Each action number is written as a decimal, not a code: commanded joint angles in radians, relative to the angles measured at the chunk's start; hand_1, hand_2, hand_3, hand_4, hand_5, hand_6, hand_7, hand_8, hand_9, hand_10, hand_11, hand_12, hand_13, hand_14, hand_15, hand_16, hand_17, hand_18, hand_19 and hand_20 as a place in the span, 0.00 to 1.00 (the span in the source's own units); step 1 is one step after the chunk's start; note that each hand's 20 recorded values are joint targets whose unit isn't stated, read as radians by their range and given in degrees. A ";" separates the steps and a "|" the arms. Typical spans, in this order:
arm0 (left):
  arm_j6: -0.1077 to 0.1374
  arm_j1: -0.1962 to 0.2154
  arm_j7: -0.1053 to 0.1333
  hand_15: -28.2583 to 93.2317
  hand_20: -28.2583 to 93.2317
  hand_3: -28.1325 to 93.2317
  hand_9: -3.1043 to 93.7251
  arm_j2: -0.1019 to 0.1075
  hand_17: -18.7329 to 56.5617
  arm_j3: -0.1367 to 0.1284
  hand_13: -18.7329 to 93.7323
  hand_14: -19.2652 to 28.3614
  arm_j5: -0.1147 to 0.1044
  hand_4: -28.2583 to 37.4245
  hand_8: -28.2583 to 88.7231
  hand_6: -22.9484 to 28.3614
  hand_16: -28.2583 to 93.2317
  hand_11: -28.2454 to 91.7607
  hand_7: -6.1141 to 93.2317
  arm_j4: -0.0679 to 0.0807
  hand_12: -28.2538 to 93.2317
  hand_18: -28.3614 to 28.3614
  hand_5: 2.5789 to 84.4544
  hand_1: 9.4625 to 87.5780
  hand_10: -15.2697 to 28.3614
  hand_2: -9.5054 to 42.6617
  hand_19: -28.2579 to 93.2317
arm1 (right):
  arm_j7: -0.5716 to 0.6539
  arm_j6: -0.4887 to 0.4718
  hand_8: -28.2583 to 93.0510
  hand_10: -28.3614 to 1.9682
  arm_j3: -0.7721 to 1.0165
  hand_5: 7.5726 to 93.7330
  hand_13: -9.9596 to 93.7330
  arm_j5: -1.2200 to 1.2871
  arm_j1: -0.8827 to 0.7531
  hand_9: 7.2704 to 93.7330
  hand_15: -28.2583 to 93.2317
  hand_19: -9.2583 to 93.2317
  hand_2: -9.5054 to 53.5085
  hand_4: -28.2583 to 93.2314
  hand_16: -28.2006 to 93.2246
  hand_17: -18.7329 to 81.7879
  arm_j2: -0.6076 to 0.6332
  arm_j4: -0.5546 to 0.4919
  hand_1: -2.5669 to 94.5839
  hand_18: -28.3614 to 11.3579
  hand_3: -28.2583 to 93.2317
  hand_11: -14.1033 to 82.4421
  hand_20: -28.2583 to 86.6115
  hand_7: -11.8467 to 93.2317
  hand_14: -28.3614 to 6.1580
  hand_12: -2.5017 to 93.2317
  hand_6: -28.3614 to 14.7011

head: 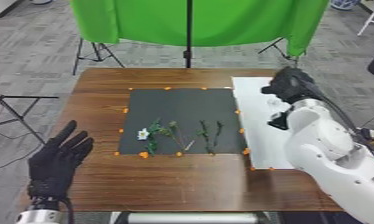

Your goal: Arrange flowers

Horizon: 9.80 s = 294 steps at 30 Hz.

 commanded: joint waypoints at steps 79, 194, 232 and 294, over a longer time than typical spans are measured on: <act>-0.082 -0.188 -0.116 0.64 0.40 0.91 0.40 -0.005 0.11 0.027 0.36 0.98 0.068 0.00 0.16 0.61 0.17 0.43 0.17 0.056 0.33 0.97 0.43 0.15 0.81 0.27 0.65 | -0.143 0.010 0.26 0.71 -0.774 0.92 0.85 -0.099 0.617 1.00 0.77 0.92 0.00 0.00 0.43 0.48 -0.641 0.597 0.60 0.17 0.81 0.40 0.62 0.27 0.65 0.34 0.70; -0.049 -0.035 -0.075 0.65 0.40 0.91 0.40 -0.082 0.11 0.028 0.36 0.98 0.056 0.00 0.16 0.61 0.17 0.43 0.17 0.024 0.33 0.97 0.43 0.15 0.82 0.27 0.65 | 0.200 0.056 0.25 0.74 -0.251 0.92 0.87 -0.128 0.084 1.00 0.76 0.98 0.00 0.00 0.41 0.52 0.093 0.333 0.62 0.19 0.78 0.28 0.60 0.27 0.70 0.36 0.72; -0.061 -0.032 -0.088 0.65 0.39 0.91 0.40 -0.080 0.11 0.014 0.36 0.98 0.061 0.00 0.16 0.61 0.17 0.43 0.17 0.022 0.33 0.97 0.44 0.15 0.81 0.27 0.65 | 0.129 0.180 0.26 0.76 -0.367 0.94 0.94 -0.153 0.168 1.00 0.65 0.93 0.00 0.00 0.47 0.58 0.054 0.286 0.68 0.21 0.77 0.29 0.62 0.30 0.81 0.33 0.69; -0.083 -0.088 -0.159 0.65 0.40 0.91 0.40 -0.095 0.11 -0.011 0.36 0.98 0.088 0.01 0.16 0.61 0.17 0.43 0.17 0.034 0.33 0.97 0.43 0.16 0.81 0.27 0.65 | -0.115 -0.041 0.14 0.59 -0.832 0.77 0.79 -0.283 0.495 0.87 0.84 0.97 0.00 0.00 0.40 0.48 -0.523 0.376 0.44 0.13 0.84 0.51 0.65 0.25 0.57 0.23 0.68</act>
